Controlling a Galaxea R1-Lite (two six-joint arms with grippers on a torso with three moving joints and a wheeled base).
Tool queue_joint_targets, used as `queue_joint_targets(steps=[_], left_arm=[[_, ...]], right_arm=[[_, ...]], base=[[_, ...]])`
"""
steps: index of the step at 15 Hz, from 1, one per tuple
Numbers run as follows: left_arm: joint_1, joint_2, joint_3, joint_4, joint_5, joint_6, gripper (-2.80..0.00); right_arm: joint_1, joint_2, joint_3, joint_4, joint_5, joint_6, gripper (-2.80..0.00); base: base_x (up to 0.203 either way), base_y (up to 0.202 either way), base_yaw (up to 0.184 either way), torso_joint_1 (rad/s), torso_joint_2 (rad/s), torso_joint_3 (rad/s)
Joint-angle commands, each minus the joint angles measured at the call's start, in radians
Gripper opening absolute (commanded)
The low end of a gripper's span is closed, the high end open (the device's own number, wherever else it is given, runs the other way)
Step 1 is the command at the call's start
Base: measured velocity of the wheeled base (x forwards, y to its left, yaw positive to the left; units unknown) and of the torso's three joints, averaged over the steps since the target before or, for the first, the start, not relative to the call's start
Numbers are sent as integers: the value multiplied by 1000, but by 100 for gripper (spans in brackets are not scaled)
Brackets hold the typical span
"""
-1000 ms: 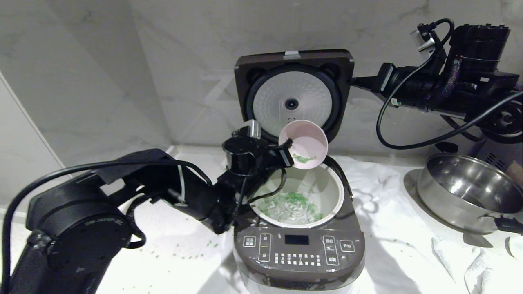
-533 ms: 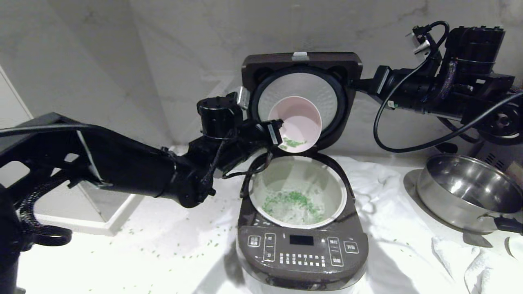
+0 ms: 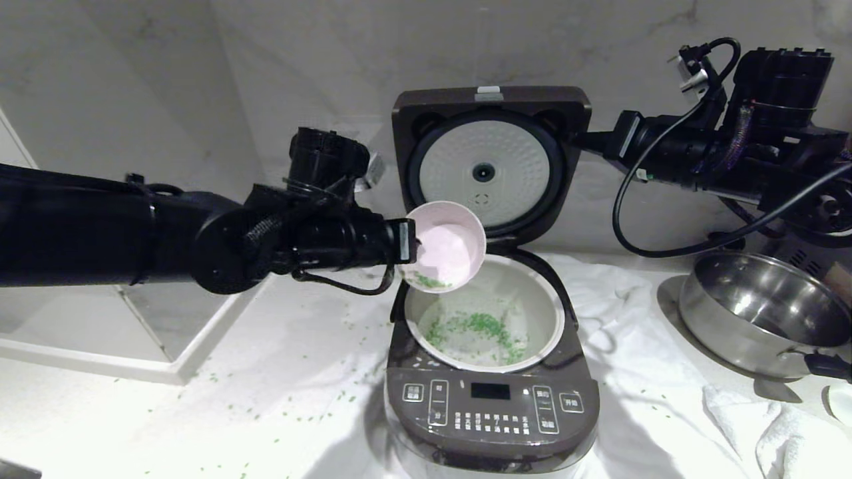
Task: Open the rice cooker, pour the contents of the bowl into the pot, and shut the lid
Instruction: Place the bowl on the table
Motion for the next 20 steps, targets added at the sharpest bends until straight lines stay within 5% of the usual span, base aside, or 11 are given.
queue_joint_targets(steps=[1,3,7,14,20], left_arm=[[40,-74,-72,338,1,-3,-280],[101,-121,-104,491,16,-1,-280],[186,-149,-34,555,104,9,-280],[306,-119,77,558,102,3,-280],[410,7,89,557,94,71,-280]], right_arm=[[3,-17,19,-3,3,2,-280],[3,-29,50,-9,4,1,-280],[9,-45,100,-53,2,-1,-280],[9,-66,145,-54,1,-1,-280],[10,-83,231,-93,-1,-1,-280]], base=[[0,0,0,0,0,0],[0,0,0,0,0,0],[0,0,0,0,0,0],[0,0,0,0,0,0],[0,0,0,0,0,0]])
